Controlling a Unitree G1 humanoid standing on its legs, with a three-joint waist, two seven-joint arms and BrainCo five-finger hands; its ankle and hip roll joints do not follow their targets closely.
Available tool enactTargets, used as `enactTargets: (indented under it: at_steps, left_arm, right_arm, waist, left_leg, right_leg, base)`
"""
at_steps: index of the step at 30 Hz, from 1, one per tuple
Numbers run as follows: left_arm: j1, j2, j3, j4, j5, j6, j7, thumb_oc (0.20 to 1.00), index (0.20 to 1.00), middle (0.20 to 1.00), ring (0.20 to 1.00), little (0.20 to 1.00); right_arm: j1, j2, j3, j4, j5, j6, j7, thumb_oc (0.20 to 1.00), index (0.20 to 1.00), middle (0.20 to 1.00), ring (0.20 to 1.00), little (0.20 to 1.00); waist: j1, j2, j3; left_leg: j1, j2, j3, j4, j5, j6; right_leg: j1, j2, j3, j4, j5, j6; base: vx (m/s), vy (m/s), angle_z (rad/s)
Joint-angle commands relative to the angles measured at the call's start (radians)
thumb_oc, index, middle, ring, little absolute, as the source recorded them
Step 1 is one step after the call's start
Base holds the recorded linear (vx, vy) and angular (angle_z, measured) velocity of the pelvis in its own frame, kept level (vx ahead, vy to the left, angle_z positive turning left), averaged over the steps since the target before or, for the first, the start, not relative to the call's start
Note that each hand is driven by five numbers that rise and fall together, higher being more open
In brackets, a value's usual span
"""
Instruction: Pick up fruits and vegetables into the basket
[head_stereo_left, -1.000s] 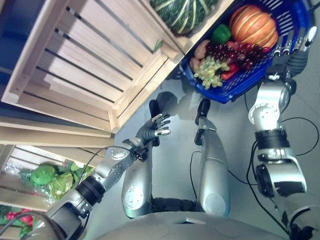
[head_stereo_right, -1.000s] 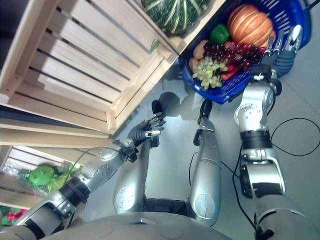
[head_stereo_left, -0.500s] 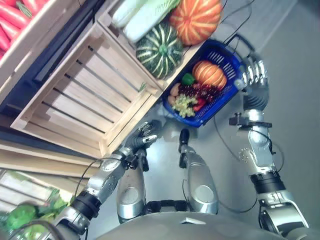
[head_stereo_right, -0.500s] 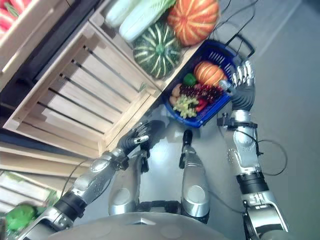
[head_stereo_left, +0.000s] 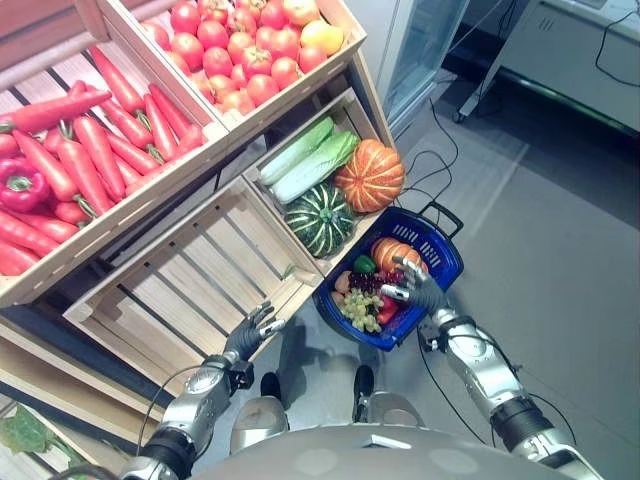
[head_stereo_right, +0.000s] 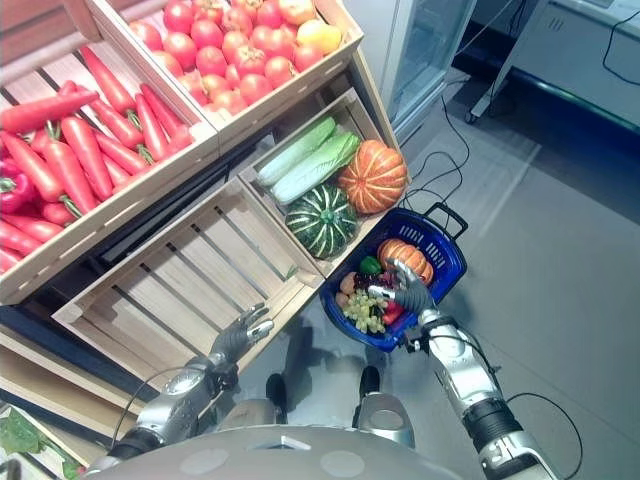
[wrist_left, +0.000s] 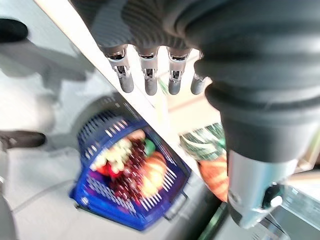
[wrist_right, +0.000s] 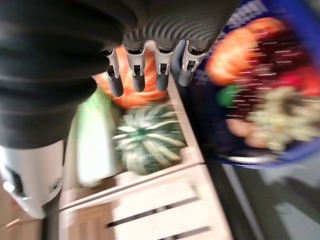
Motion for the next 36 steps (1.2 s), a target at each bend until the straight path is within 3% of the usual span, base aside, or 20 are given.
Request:
enactTargets:
  at_steps: [1,6,11,16,24,31,33,36]
  left_arm:
    - [-0.031,-0.029,0.024,0.031,0.079,-0.037,-0.013,1.000,1.000,1.000,1.000,1.000]
    - [-0.057,-0.058,0.031,0.144,0.107,-0.057,-0.028,1.000,1.000,1.000,1.000,1.000]
    - [-0.112,-0.098,0.014,0.312,0.136,-0.022,-0.048,1.000,1.000,1.000,1.000,1.000]
    - [-0.145,-0.130,-0.014,0.431,0.160,-0.046,-0.016,1.000,1.000,1.000,1.000,1.000]
    - [-0.162,-0.162,-0.018,0.517,0.158,-0.019,-0.045,1.000,1.000,1.000,1.000,1.000]
    - [-0.167,-0.170,-0.025,0.565,0.200,0.033,-0.076,1.000,1.000,1.000,1.000,1.000]
    - [-0.168,-0.169,-0.029,0.572,0.209,-0.002,-0.043,1.000,1.000,1.000,1.000,1.000]
    - [-0.171,-0.169,-0.026,0.566,0.192,0.000,-0.043,1.000,1.000,1.000,1.000,1.000]
  right_arm:
    - [-0.030,0.020,0.022,0.009,0.055,0.027,0.064,1.000,1.000,1.000,1.000,1.000]
    - [-0.037,0.063,0.041,0.175,0.044,0.036,0.103,1.000,1.000,1.000,1.000,1.000]
    - [-0.063,0.122,0.045,0.408,0.088,0.060,0.097,1.000,1.000,1.000,1.000,1.000]
    - [-0.081,0.163,0.030,0.557,0.111,0.073,0.106,1.000,1.000,1.000,1.000,1.000]
    - [-0.091,0.192,0.043,0.684,0.058,0.154,0.210,1.000,1.000,1.000,1.000,1.000]
    - [-0.102,0.187,0.042,0.727,0.021,0.162,0.234,1.000,1.000,1.000,1.000,1.000]
    - [-0.101,0.188,0.042,0.728,0.017,0.158,0.237,1.000,1.000,1.000,1.000,1.000]
    - [-0.103,0.191,0.049,0.724,0.014,0.167,0.224,1.000,1.000,1.000,1.000,1.000]
  waist:
    - [0.004,0.003,0.015]
    - [0.007,0.009,0.003]
    - [0.009,0.023,-0.009]
    - [0.000,0.034,-0.016]
    - [-0.003,0.048,-0.024]
    - [-0.004,0.054,-0.033]
    - [-0.005,0.054,-0.034]
    - [-0.004,0.055,-0.033]
  left_leg:
    - [-0.010,-0.019,-0.051,0.005,0.012,0.026]
    - [0.010,-0.020,-0.038,-0.013,0.012,0.024]
    - [0.025,-0.030,-0.036,-0.023,0.007,0.031]
    - [0.038,-0.039,-0.031,-0.019,-0.004,0.039]
    - [0.047,-0.050,-0.036,-0.018,-0.011,0.047]
    - [0.065,-0.055,-0.032,-0.037,-0.008,0.049]
    - [0.064,-0.055,-0.030,-0.033,-0.009,0.049]
    - [0.064,-0.056,-0.029,-0.033,-0.009,0.050]
  right_leg:
    - [0.044,-0.010,-0.038,0.046,0.003,0.028]
    - [0.063,-0.013,-0.049,0.011,0.018,0.032]
    - [0.080,-0.009,-0.053,-0.003,0.016,0.028]
    - [0.091,-0.007,-0.044,-0.007,0.012,0.025]
    - [0.101,-0.009,-0.036,-0.008,0.004,0.024]
    - [0.117,-0.011,-0.043,-0.022,0.009,0.028]
    - [0.115,-0.012,-0.043,-0.019,0.009,0.029]
    - [0.115,-0.012,-0.043,-0.017,0.007,0.028]
  base:
    - [0.00,0.043,-0.05]
    - [-0.01,0.055,-0.03]
    - [0.00,0.055,-0.04]
    - [0.01,0.049,-0.01]
    - [0.01,0.035,-0.01]
    - [0.01,0.012,0.00]
    - [0.02,0.009,0.01]
    - [0.00,0.000,0.00]
